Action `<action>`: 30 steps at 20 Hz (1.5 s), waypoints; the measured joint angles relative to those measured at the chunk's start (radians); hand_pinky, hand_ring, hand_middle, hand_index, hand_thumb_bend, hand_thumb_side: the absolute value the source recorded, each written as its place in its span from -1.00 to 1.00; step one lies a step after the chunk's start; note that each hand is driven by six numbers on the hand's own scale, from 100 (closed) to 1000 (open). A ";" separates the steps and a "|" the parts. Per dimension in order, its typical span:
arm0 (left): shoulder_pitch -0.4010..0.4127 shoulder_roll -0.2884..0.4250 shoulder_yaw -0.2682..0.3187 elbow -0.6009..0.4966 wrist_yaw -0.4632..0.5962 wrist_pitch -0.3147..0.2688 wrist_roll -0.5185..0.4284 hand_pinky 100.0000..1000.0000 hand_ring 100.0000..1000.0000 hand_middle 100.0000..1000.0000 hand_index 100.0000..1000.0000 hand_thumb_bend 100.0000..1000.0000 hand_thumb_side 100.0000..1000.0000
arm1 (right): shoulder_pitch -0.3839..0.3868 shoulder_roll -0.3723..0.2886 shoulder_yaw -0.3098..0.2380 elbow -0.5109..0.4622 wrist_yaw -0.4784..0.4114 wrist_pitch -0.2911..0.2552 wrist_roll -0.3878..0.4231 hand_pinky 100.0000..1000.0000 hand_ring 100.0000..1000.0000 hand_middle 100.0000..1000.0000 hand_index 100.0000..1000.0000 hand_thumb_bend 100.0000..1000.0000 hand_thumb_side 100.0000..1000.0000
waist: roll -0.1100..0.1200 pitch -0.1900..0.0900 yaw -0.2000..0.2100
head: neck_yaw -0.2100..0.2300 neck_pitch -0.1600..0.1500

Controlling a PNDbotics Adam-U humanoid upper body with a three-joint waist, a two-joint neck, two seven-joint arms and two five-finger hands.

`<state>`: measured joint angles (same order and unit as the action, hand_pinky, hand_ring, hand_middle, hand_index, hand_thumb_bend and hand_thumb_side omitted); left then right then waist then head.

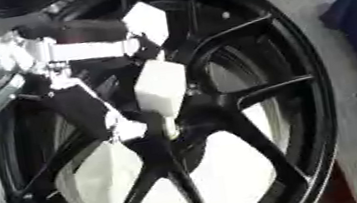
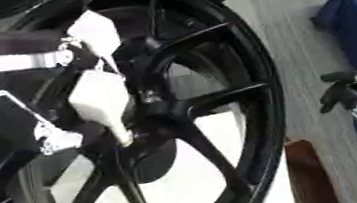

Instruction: Pull the pin out of the wheel hub.

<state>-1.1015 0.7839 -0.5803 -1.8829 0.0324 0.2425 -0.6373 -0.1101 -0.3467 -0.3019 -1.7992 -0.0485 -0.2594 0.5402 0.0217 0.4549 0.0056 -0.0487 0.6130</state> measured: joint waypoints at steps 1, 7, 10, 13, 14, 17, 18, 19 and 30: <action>0.009 0.010 0.016 -0.016 0.020 0.012 0.011 0.08 -0.22 -0.64 -0.34 -1.00 -0.67 | 0.002 0.000 0.000 0.001 -0.001 0.000 0.000 0.44 0.07 0.06 0.63 -1.00 0.30 | 0.000 -0.001 0.001 | -0.001 0.000; 0.076 0.077 0.144 -0.096 0.140 0.028 0.085 0.08 -0.24 -0.67 -0.37 -1.00 -0.65 | 0.006 0.000 -0.002 0.001 -0.008 -0.003 -0.005 0.44 0.07 0.06 0.64 -1.00 0.26 | -0.004 -0.010 0.005 | -0.005 0.002; 0.159 0.112 0.241 -0.101 0.210 -0.018 0.154 0.08 -0.25 -0.68 -0.37 -1.00 -0.59 | 0.006 -0.001 -0.006 0.001 -0.015 -0.003 -0.008 0.45 0.07 0.06 0.64 -1.00 0.26 | -0.005 -0.011 0.011 | -0.005 0.006; 0.294 0.146 0.375 -0.102 0.282 -0.076 0.270 0.10 -0.25 -0.69 -0.38 -1.00 -0.47 | 0.007 -0.001 -0.013 0.001 -0.016 -0.006 -0.015 0.45 0.07 0.06 0.64 -1.00 0.25 | -0.007 -0.011 0.022 | -0.006 0.011; 0.352 0.156 0.427 -0.102 0.302 -0.089 0.323 0.10 -0.25 -0.69 -0.38 -1.00 -0.46 | 0.009 -0.001 -0.017 0.001 -0.016 -0.007 -0.018 0.45 0.07 0.06 0.64 -1.00 0.25 | -0.008 -0.011 0.027 | -0.007 0.011; 0.513 0.176 0.567 -0.100 0.346 -0.102 0.483 0.11 -0.24 -0.69 -0.37 -1.00 -0.42 | 0.016 -0.001 -0.029 0.001 -0.016 -0.008 -0.030 0.45 0.08 0.06 0.64 -1.00 0.23 | -0.013 -0.011 0.041 | -0.012 0.011; 0.562 0.176 0.608 -0.092 0.353 -0.099 0.534 0.11 -0.24 -0.69 -0.36 -1.00 -0.42 | 0.018 -0.001 -0.034 0.001 -0.016 -0.009 -0.036 0.45 0.08 0.06 0.64 -1.00 0.23 | -0.012 -0.011 0.049 | -0.015 0.011; 0.607 0.176 0.646 -0.077 0.358 -0.094 0.580 0.12 -0.23 -0.68 -0.35 -1.00 -0.44 | 0.020 -0.001 -0.039 0.001 -0.016 -0.009 -0.041 0.45 0.07 0.06 0.64 -1.00 0.22 | -0.012 -0.011 0.056 | -0.017 0.011; 0.778 0.146 0.806 0.257 0.041 -0.151 0.746 0.77 0.70 0.58 0.74 -1.00 -0.02 | 0.024 -0.002 -0.062 -0.005 -0.038 -0.011 -0.073 0.45 0.07 0.07 0.64 -1.00 0.17 | -0.030 -0.031 0.058 | -0.022 0.020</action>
<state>-0.3240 0.9301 0.2256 -1.6263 0.0735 0.0914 0.1090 -0.0861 -0.3489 -0.3640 -1.8041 -0.0863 -0.2707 0.4674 -0.0080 0.4242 0.0640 -0.0707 0.6326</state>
